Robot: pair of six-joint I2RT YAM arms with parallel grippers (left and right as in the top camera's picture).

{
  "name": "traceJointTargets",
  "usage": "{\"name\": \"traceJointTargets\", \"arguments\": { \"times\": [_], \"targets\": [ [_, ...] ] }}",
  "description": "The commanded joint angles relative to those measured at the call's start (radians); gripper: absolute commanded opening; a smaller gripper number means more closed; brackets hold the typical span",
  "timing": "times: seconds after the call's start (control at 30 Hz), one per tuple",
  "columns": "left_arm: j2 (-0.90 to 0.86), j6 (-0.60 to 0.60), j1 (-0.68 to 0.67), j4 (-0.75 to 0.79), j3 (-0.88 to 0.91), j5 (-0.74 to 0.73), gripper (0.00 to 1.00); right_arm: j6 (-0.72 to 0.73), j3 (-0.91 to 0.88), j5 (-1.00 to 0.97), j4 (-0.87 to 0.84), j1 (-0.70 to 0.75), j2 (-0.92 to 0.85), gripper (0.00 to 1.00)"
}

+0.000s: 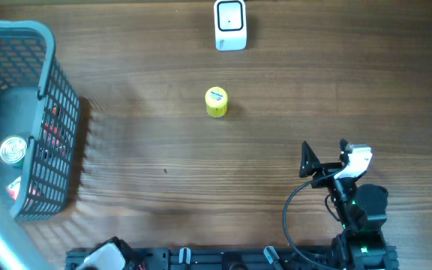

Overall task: Scan the item barcode
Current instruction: 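Reach the left gripper back into the basket and grasp the tin can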

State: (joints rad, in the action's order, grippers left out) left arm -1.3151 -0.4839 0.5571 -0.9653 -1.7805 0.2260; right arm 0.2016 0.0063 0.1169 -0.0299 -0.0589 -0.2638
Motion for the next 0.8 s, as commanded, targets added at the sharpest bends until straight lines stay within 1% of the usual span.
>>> {"name": "traceJointTargets", "arguments": {
  "times": [0.0,0.07,0.17,0.27,0.33,0.43,0.53,0.6,0.77],
  "targets": [
    [-0.191,-0.079,0.232,-0.115,0.013,-0.130,1.00,0.010,-0.001,0.023,-0.006,0.004,-0.001,1.00],
    [-0.273,-0.082,0.261,-0.128,0.019,-0.145,1.00,0.011,-0.001,0.023,-0.006,0.004,-0.001,1.00],
    [-0.388,-0.082,0.260,-0.118,0.044,-0.143,1.00,0.010,-0.001,0.023,-0.006,0.004,-0.001,1.00],
    [-0.499,-0.082,0.230,-0.056,0.111,-0.135,1.00,0.010,-0.001,0.023,-0.006,0.004,-0.001,1.00],
    [-0.535,-0.082,0.211,-0.007,0.162,-0.128,1.00,0.008,-0.001,0.023,-0.005,0.004,-0.001,1.00],
    [-0.565,-0.081,0.170,0.096,0.274,-0.089,1.00,0.008,-0.001,0.022,-0.005,0.004,-0.001,1.00],
    [-0.579,-0.082,0.140,0.172,0.369,-0.042,1.00,0.008,-0.001,0.023,-0.003,0.004,-0.001,1.00],
    [-0.579,-0.083,0.132,0.220,0.420,-0.036,1.00,0.008,-0.001,0.023,0.002,0.004,-0.001,1.00],
    [-0.579,-0.100,0.132,0.233,0.454,0.005,1.00,0.008,-0.001,0.023,0.006,0.004,-0.001,1.00]
  ]
}}
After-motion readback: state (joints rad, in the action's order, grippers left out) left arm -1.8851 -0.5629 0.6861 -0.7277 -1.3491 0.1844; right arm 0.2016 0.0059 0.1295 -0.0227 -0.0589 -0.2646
